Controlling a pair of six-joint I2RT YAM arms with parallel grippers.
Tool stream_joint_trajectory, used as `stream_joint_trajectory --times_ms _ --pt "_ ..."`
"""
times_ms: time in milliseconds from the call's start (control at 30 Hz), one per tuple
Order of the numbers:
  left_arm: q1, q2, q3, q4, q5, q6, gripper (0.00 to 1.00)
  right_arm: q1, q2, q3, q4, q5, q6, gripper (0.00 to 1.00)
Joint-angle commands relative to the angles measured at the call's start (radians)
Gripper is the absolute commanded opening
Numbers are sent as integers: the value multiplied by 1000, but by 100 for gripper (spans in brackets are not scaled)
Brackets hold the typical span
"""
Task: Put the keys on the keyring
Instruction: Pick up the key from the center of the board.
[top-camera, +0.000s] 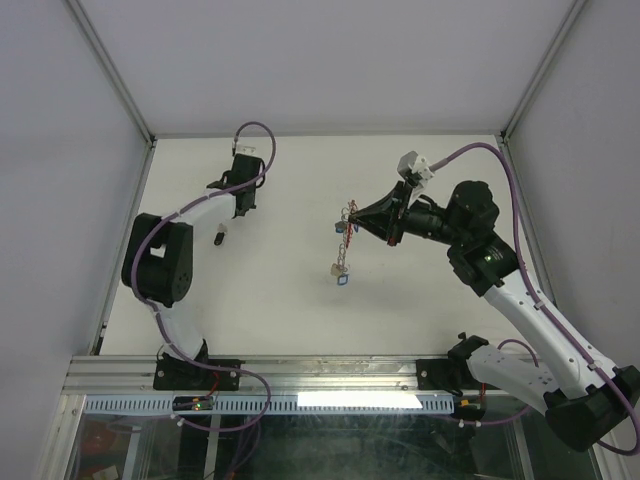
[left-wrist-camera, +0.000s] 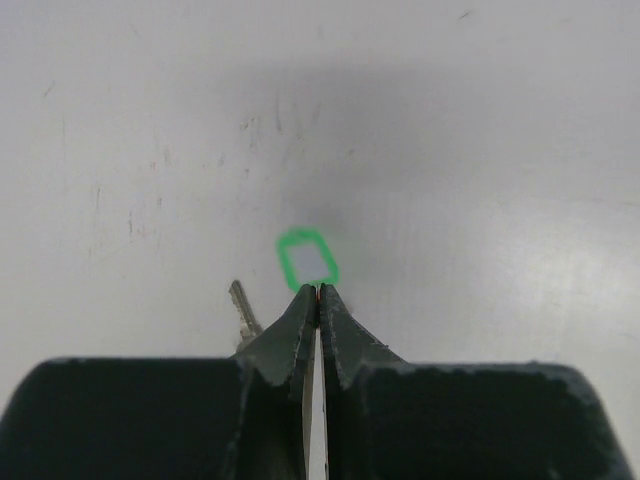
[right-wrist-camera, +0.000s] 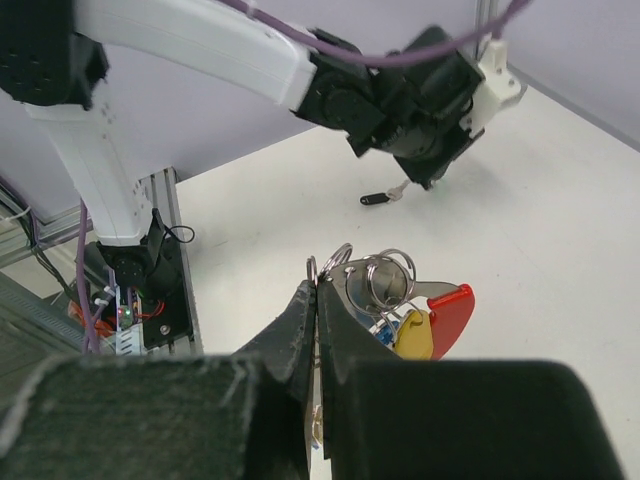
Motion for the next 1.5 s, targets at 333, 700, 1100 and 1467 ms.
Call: stream_joint_trajectory --times_ms 333,700,1100,1467 --pt "-153 -428 25 -68 399 64 0 4 -21 185 -245 119 -122 0" --pt "-330 -644 68 -53 576 129 0 8 -38 262 -371 153 -159 0" --pt "-356 -883 -4 121 858 181 0 21 -108 233 -209 -42 -190 0" --pt "-356 -1007 -82 289 1106 149 0 21 -102 109 199 -163 -112 0"
